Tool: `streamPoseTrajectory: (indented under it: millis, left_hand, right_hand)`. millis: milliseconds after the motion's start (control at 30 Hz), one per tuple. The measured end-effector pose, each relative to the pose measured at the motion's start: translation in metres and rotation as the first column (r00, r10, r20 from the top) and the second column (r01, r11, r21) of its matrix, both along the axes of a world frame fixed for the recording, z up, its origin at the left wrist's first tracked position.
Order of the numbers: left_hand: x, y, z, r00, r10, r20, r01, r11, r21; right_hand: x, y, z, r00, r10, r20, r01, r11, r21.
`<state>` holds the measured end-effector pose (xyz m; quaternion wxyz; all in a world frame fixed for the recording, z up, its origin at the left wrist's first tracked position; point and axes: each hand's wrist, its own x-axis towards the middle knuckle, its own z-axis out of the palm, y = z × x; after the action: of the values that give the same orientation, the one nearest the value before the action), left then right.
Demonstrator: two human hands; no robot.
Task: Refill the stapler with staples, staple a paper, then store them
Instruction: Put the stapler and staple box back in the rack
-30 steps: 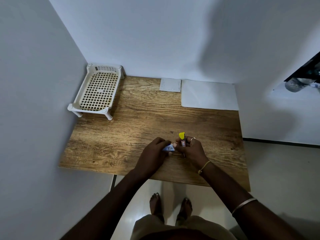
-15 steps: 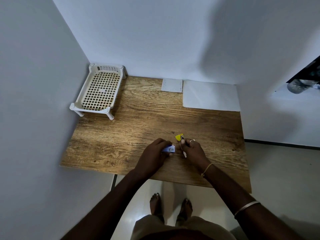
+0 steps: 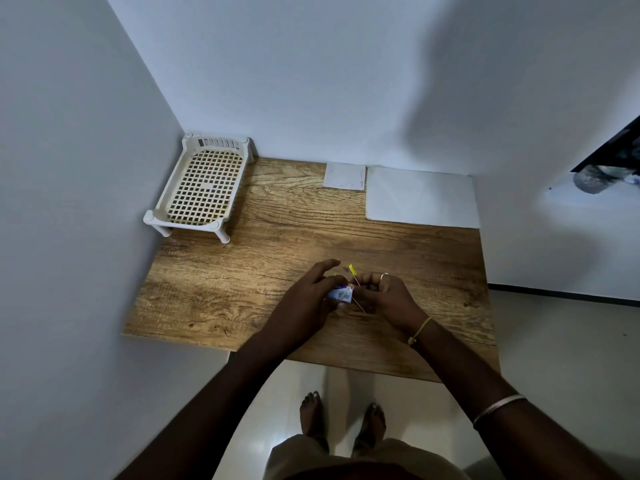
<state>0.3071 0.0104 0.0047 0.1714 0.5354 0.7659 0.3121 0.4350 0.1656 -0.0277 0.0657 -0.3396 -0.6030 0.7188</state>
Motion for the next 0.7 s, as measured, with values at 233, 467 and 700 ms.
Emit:
streamPoseTrajectory:
  millis: [233,467,700]
  left_hand:
    - [-0.007,0.007,0.024,0.999,-0.032,-0.003,0.032,0.999,0.026]
    - [-0.004,0.011,0.035,0.999,0.042,0.000,-0.042,0.999,-0.001]
    - [0.005,0.015,0.045,0.993,0.111,-0.030,-0.110,0.994,0.017]
  right_hand:
    - [-0.007,0.006,0.012,0.994,0.056,-0.096,-0.063,0.995,-0.073]
    - [-0.011,0.017,0.016,0.992,0.062,-0.107,-0.083,0.975,-0.208]
    - [-0.013,0.027,0.029,0.959,0.233,-0.161,-0.266,0.937,-0.226]
